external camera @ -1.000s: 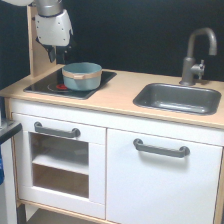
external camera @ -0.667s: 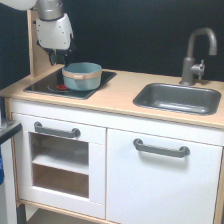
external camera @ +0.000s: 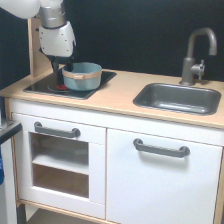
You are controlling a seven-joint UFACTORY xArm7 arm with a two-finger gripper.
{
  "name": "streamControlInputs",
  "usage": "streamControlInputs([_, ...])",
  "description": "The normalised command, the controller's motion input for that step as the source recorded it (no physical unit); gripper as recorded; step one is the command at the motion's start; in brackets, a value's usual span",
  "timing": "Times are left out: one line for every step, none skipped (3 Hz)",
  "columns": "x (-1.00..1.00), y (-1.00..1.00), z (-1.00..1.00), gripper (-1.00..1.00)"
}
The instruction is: Place the pot in the sink
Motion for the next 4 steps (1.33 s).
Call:
streamControlInputs([0.29,0.02,-0.57,-0.90])
streamControlInputs([0.21,0.01,0.12,-0.99])
streamControlInputs([0.15,0.01,0.21,-0.99])
streamControlInputs([0.24,0.00,0.28,-1.00])
